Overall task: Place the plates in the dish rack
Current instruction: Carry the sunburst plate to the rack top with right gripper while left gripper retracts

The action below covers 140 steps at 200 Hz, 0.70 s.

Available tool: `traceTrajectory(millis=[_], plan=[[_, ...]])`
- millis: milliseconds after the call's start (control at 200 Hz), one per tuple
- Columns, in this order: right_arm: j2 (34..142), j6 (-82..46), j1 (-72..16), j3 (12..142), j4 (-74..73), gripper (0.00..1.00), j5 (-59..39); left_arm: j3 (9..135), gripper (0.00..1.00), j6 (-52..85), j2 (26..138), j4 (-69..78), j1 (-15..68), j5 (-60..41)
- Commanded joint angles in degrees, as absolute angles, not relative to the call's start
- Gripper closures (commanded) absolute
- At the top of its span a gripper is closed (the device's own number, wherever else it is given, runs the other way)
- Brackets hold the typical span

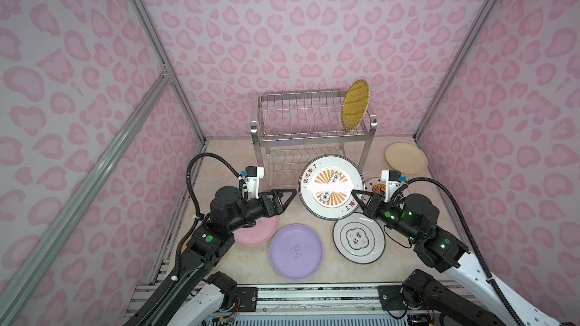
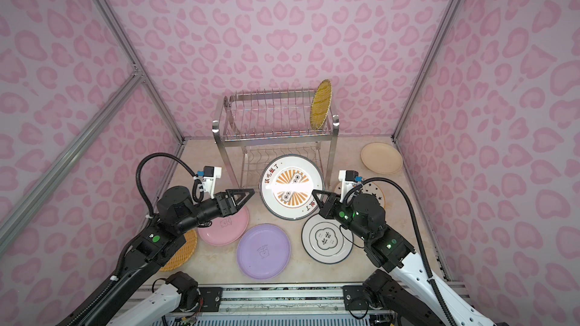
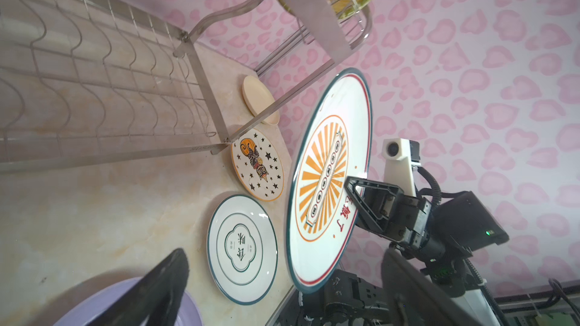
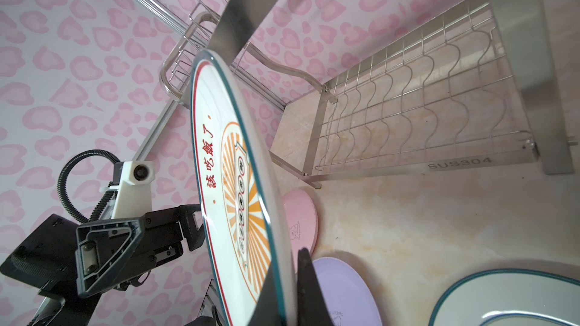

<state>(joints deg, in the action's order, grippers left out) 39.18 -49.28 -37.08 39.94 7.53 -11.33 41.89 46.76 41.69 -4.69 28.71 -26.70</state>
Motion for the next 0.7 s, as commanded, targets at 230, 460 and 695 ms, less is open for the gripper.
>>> traceTrajectory(millis=[230, 460, 695], plan=[[35.16, -42.48, -37.13, 44.77, 8.51, 1.0, -14.49, 43.27, 0.02, 31.93, 27.46, -8.38, 28.68, -26.58], [38.34, -39.63, -37.23, 52.59, 8.77, 1.0, -15.15, 44.39, 0.02, 23.7, 21.04, -16.93, 28.66, -21.09], [47.1, -36.96, -37.27, 64.04, 11.34, 1.0, -8.52, 39.95, 0.02, 19.41, 15.36, -17.34, 28.66, -18.71]])
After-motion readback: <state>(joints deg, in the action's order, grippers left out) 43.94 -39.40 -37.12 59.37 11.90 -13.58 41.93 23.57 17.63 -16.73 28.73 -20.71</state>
